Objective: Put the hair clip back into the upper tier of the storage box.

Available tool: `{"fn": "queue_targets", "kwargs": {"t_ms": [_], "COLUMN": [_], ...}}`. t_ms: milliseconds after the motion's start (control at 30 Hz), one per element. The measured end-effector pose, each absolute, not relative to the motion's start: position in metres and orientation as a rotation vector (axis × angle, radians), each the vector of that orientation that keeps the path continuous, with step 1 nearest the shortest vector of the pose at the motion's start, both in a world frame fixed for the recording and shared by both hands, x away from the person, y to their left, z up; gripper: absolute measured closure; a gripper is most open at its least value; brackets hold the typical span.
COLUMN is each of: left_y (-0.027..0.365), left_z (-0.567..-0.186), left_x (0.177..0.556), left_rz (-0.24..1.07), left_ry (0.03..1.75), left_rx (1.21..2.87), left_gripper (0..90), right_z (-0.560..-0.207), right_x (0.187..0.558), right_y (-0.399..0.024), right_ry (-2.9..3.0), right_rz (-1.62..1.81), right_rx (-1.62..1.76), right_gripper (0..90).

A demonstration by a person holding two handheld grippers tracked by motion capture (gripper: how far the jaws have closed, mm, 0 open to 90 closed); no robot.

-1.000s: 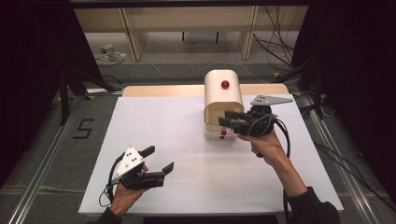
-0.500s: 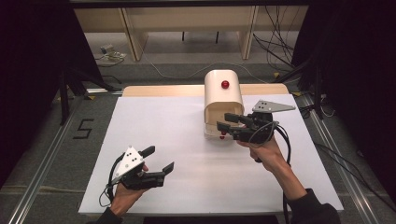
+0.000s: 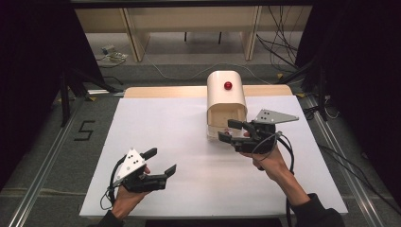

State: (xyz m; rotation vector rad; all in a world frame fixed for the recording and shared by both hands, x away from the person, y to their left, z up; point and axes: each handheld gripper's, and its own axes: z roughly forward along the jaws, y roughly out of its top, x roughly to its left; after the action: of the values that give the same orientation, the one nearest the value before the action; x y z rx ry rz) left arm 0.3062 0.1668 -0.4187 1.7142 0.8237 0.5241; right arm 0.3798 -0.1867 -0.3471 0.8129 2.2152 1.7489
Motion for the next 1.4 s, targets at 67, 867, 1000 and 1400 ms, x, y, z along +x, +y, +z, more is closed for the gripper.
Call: {"fn": "queue_targets", "kwargs": {"t_ms": [67,867,1000,1400], "left_y": [0.167,0.167,0.166,0.166], "left_z": [-0.419,-0.419,-0.419,-0.419], "left_x": [0.306,0.306,0.306,0.306], "left_rz": [0.524,0.519,0.517,0.518], "left_ry": [0.823,0.822,0.821,0.82], "left_rx": [1.714,1.713,1.712,1.712], "left_gripper": [12.8,12.8,12.8,12.8], "right_z": [-0.348,-0.363,-0.364,-0.374], "right_x": [0.378,0.359,0.358,0.35], "right_y": [-0.185,-0.186,-0.188,-0.195], "right_ry": [2.208,2.162,2.155,2.147], "right_rz": [1.751,1.785,1.779,1.769], "right_rx": [0.795,0.727,0.723,0.7], "right_gripper": [36.6,32.4,31.9,29.4]}}
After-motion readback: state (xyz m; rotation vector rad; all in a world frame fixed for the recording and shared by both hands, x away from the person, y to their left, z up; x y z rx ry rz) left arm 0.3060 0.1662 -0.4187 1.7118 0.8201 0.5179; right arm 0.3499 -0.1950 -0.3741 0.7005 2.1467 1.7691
